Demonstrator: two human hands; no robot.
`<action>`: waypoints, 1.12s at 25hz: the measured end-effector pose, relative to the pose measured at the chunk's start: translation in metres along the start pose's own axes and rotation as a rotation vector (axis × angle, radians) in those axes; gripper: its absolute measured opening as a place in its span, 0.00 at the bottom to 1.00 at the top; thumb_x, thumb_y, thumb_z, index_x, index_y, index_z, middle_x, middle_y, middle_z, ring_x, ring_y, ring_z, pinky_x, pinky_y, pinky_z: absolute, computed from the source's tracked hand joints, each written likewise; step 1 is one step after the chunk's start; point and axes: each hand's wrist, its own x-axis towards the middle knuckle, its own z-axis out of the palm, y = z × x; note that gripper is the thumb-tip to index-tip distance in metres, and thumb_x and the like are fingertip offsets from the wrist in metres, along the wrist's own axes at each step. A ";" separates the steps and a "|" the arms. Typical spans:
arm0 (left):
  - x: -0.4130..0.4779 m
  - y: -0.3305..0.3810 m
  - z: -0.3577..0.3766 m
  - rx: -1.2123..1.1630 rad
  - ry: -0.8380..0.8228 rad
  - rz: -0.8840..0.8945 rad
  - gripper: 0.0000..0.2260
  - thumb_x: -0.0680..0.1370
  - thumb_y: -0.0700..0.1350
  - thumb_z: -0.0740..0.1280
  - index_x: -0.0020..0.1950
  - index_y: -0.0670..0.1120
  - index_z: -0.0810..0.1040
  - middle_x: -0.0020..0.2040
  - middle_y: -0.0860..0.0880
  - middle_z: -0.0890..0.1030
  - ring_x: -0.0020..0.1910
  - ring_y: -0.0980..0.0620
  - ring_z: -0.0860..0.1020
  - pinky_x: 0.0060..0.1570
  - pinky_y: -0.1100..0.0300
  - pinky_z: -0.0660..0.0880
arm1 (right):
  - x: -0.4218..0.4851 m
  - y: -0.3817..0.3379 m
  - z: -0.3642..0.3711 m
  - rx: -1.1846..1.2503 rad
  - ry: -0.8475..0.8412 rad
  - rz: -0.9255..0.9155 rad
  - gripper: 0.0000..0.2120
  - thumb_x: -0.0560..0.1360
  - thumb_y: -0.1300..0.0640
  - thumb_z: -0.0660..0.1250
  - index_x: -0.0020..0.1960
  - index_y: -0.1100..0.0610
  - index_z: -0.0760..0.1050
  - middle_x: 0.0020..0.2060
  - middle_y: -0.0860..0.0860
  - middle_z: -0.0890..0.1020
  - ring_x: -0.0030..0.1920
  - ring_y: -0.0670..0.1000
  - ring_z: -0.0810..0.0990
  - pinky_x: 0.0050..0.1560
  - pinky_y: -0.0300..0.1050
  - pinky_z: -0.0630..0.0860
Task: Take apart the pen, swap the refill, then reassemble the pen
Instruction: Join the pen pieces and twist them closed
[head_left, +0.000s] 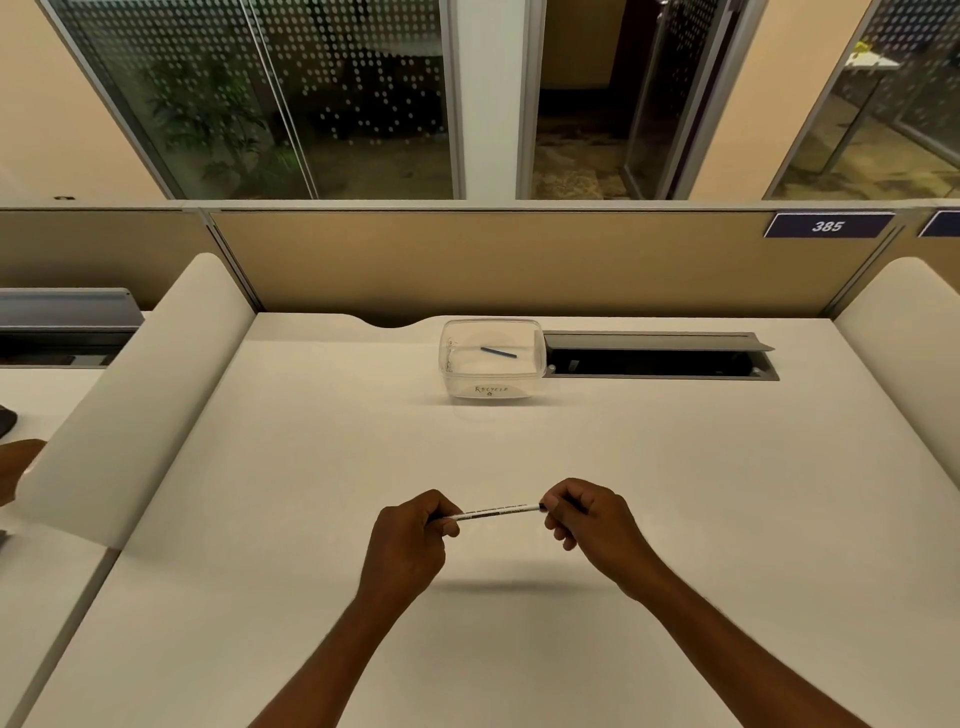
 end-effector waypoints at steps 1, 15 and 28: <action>0.000 0.001 0.000 0.008 0.002 0.003 0.18 0.76 0.29 0.66 0.43 0.53 0.83 0.35 0.57 0.87 0.31 0.56 0.79 0.32 0.57 0.75 | -0.001 0.000 -0.001 0.043 -0.001 -0.009 0.09 0.81 0.64 0.68 0.46 0.55 0.84 0.36 0.51 0.86 0.35 0.48 0.81 0.38 0.41 0.81; 0.000 0.009 -0.009 -0.001 -0.011 0.077 0.18 0.76 0.29 0.67 0.40 0.52 0.83 0.35 0.58 0.87 0.33 0.59 0.81 0.32 0.70 0.72 | -0.011 0.001 0.006 -0.049 0.141 -0.127 0.12 0.77 0.68 0.71 0.44 0.52 0.83 0.36 0.47 0.86 0.34 0.44 0.81 0.38 0.34 0.78; 0.004 0.015 -0.013 0.075 -0.014 0.099 0.20 0.73 0.26 0.63 0.39 0.52 0.81 0.35 0.60 0.86 0.39 0.56 0.82 0.37 0.57 0.77 | -0.020 -0.004 0.002 -0.068 0.055 -0.131 0.11 0.84 0.57 0.66 0.42 0.53 0.79 0.35 0.50 0.82 0.34 0.44 0.75 0.35 0.33 0.71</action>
